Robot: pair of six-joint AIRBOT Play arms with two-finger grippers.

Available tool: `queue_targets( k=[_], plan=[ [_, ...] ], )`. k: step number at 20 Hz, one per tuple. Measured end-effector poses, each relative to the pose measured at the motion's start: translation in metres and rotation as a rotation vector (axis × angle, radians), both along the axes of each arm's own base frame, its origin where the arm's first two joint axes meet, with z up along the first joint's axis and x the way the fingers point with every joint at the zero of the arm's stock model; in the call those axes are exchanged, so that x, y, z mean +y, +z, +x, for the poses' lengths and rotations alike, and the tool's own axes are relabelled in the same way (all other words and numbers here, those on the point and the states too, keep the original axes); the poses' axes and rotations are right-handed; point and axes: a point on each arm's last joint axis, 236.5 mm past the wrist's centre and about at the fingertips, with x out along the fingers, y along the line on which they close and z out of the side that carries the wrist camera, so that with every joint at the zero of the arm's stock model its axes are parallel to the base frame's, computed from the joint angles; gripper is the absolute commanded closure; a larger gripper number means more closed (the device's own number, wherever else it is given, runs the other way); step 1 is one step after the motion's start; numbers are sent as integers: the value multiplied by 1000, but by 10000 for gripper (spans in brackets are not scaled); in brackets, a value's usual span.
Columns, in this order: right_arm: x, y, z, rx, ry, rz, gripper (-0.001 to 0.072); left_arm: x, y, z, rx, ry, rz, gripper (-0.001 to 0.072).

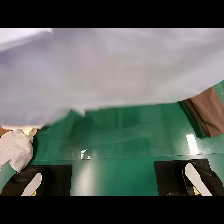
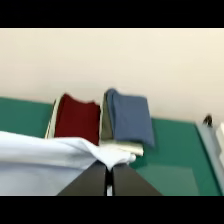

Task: Fold the shirts.

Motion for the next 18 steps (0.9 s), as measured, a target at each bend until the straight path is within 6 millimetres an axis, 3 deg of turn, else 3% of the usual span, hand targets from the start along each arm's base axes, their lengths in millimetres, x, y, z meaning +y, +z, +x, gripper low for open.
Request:
queue_targets(
  k=[2,5,9,11,13,16,18],
  plan=[
    [-6,-16,20,67,17,43,698,5,-37,41,132,12,-6,683],
    [-19,-77,68,256,53,136,699,7,-132,125,429,-5,-23,683],
    [-17,-206,131,592,112,239,699,9,-289,213,828,-29,-29,683],
    [-10,-276,154,757,125,248,699,10,-365,242,1002,-40,-29,683],
    [-1,-337,172,892,136,255,698,11,-428,263,1127,-47,-26,683],
    [6,-398,201,1008,132,275,699,10,-485,289,1201,-62,-44,683],
    [10,-414,222,1021,138,293,699,10,-501,304,1202,-63,-53,682]
  ],
)
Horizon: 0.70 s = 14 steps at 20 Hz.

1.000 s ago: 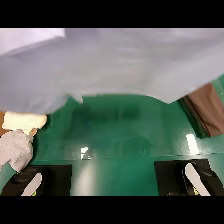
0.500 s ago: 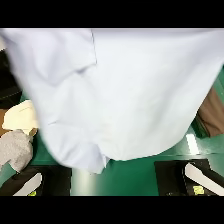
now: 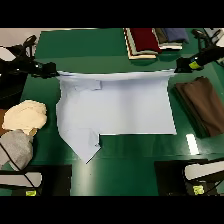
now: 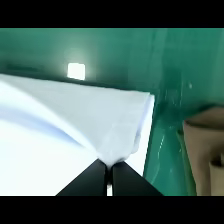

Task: Fold the shirts.

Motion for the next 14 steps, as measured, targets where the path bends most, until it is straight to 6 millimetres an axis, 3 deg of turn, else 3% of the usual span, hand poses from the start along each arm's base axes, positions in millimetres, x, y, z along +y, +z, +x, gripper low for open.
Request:
queue_targets(
  k=[3,5,14],
  plan=[
    [4,-1,20,-18,6,11,699,4,-3,10,-4,-1,0,682],
    [4,-3,19,-8,13,1,699,4,-9,5,31,-20,0,682],
    [-9,-72,-38,170,15,-88,697,0,-92,-52,281,-46,-20,682]
  ],
)
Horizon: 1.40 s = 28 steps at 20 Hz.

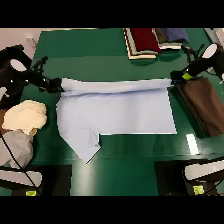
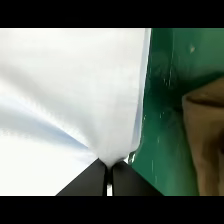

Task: Fold the shirts.

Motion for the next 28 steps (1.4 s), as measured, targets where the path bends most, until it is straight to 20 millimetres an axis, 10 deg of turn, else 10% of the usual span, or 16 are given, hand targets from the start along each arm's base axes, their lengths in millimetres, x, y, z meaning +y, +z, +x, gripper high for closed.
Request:
queue_targets(
  k=[2,3,4,5,9,13,15,21,28],
  plan=[
    [4,-11,-8,25,1,8,646,0,-13,-9,31,5,-1,679],
    [7,-14,-9,28,-2,21,395,0,-16,-11,38,7,-2,515],
    [9,-14,-10,26,-5,32,301,0,-19,-14,46,6,-2,239],
    [13,-13,-9,22,-10,55,301,0,-19,-14,48,8,-2,205],
    [17,9,-13,-9,-13,113,303,2,-4,-23,63,21,-10,207],
    [-1,19,-63,22,-43,128,300,15,15,-62,61,21,61,207],
    [-12,9,-101,72,-89,143,192,16,16,-92,79,23,79,206],
    [-18,-46,-206,263,-249,235,214,14,-2,-166,150,48,91,207],
    [18,-76,-237,349,-314,400,386,12,-8,-180,165,71,87,206]
  ],
)
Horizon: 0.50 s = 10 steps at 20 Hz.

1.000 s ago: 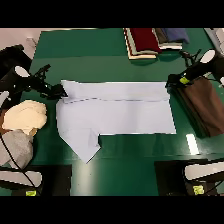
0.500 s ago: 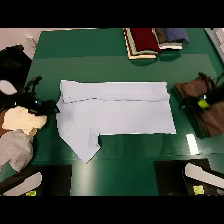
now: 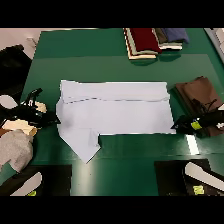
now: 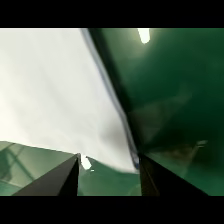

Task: Fold the shirts.

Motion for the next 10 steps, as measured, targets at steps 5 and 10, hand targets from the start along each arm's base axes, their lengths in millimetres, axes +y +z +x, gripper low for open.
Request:
queue_targets(
  k=[5,10],
  plan=[
    [15,-6,2,-40,83,0,697,0,0,-6,10,-1,0,207],
    [26,7,13,-139,155,-45,697,-5,-17,-47,82,23,-10,207]
  ],
)
